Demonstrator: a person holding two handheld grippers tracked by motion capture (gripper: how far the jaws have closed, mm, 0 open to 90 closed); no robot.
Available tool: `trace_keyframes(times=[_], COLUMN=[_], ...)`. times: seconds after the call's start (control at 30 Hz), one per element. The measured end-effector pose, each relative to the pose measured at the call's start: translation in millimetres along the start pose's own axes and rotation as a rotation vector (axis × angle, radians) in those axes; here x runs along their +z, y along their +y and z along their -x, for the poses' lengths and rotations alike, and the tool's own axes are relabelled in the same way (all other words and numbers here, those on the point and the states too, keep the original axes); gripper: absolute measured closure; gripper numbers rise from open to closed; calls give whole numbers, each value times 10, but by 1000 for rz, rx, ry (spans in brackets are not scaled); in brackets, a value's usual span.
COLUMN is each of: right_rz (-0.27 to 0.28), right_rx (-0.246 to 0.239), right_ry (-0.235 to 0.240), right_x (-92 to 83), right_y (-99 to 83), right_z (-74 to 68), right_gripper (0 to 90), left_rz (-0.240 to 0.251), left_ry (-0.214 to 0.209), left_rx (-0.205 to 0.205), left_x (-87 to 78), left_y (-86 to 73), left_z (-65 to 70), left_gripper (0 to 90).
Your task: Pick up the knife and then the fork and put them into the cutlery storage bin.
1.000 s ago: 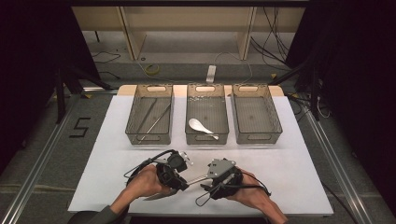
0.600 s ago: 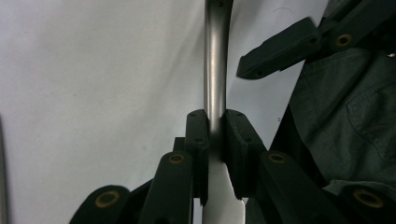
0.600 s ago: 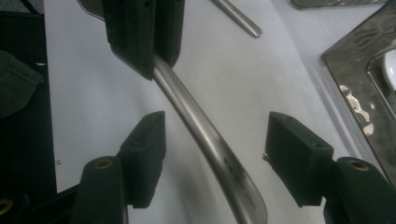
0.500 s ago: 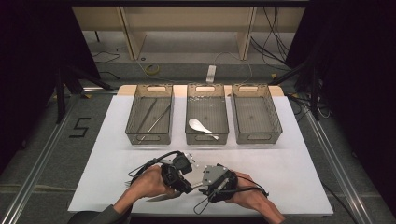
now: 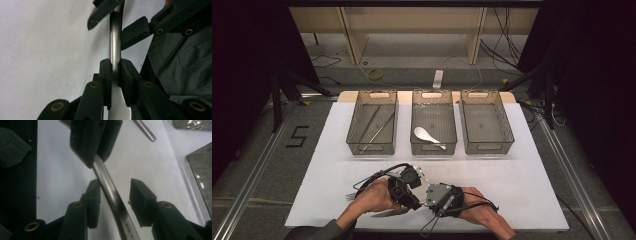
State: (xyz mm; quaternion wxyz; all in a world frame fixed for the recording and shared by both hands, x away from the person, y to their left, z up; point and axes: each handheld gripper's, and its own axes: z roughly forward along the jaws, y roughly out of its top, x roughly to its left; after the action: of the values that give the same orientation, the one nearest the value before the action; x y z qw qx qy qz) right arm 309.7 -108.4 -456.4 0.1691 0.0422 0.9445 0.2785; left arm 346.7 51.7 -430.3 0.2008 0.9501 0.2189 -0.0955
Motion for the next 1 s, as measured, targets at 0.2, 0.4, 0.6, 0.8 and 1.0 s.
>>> trace_keyframes(times=[0.2,0.4,0.6,0.8,1.0], right_rz=[-10,-8,-19,-10,-26], right_rx=[-40,-116,-203,-207,-189], right_ry=[0,4,40,55,54], right_x=[7,-4,-11,-33,-35], right_y=[-1,-6,-12,-7,-22], right_z=[-28,-66,-99,-86,-71], right_gripper=[693,740,820,842,845], left_rz=[0,-11,-11,-7,60], left_ry=[-17,-36,-47,-37,-8], left_rx=[2,17,40,30,32], left_x=[-7,-2,-23,-6,-128], left_y=[2,-1,-4,-8,-5], left_z=[-12,-24,-24,-16,-30], left_gripper=[794,793,776,764,656])
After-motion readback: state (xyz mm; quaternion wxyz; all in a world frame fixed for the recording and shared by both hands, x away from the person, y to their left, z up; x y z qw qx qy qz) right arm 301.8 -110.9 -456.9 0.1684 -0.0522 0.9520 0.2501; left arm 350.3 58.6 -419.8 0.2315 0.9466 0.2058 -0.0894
